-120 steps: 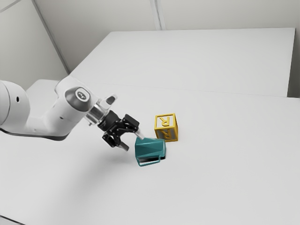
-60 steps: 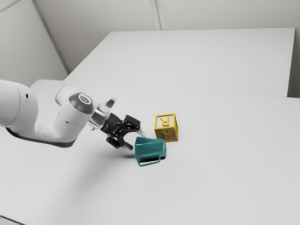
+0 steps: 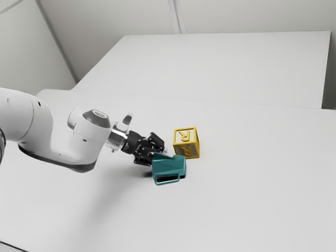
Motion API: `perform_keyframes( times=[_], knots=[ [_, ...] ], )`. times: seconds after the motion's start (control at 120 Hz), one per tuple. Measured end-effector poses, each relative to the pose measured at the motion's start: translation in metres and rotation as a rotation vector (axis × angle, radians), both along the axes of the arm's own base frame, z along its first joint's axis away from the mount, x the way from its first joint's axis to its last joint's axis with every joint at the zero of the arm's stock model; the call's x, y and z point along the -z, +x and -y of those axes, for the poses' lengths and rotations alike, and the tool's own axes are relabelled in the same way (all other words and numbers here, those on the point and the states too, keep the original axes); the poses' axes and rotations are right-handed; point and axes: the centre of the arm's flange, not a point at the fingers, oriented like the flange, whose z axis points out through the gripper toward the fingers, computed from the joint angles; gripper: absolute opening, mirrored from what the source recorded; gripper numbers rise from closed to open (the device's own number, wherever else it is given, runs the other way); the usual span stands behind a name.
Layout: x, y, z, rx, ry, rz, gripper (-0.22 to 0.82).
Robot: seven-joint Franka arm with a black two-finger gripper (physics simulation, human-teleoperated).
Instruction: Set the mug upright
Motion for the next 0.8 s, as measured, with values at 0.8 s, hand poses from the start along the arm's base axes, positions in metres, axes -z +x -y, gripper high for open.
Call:
perform_keyframes(
  times=[0.8],
  knots=[
    [-0.164, 0.026, 0.012, 0.453, 0.349, 0.299, -0.15]
  ],
)
